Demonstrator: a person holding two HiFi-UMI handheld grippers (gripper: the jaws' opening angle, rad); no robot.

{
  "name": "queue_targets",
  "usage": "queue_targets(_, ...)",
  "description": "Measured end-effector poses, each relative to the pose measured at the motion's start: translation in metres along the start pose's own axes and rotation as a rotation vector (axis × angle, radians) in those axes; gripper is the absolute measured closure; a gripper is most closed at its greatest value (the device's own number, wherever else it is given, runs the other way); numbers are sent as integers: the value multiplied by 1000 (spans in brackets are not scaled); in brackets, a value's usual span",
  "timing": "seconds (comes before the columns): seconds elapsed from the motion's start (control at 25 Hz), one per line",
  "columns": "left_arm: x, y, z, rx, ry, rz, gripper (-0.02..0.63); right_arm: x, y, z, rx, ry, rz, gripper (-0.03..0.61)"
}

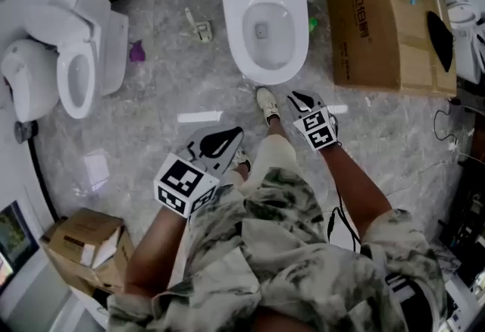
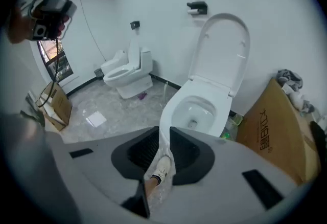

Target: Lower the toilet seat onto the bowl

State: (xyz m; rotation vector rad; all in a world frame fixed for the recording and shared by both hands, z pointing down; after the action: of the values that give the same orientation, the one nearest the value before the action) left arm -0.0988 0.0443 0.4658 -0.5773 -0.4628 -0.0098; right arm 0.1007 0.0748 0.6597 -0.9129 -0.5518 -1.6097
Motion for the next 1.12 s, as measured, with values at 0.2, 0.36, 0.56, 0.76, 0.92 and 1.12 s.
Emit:
queue_targets(0.2,-38,48,5,45,36,39,592,-120,-30,-29,69,139,55,500)
queue_targets(0.36,-60,80,20,58,25,27,592,-196,-50,-39,40,194,49,519)
queue_targets(0.56,-88,115,26,59,69,-45,592,-265,-57,-57,35,292,52,532)
queue_targets(0.76,-87,167,27,64,110,-110,592,-333,-50,-61,25,403,32,535)
queue_targets(0.92,-64,213,26,80,133,-148,592,-375,-45,-41,46,457,-25,549)
queue_targets(1.12,-33,271,41,81,161,-165,592,-413,-51,8,14,469,-68,555)
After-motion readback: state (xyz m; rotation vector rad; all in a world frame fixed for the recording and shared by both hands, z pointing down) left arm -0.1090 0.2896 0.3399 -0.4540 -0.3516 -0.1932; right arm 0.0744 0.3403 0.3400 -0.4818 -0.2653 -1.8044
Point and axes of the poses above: the fingertips, and each gripper's own axes: x forward along the fingers, y to its right, z out of its underside, the point moved 4 cm from there along -x, backward along the fingers, and after that the axes turned 10 degrees about z, right-handed, at the moved point
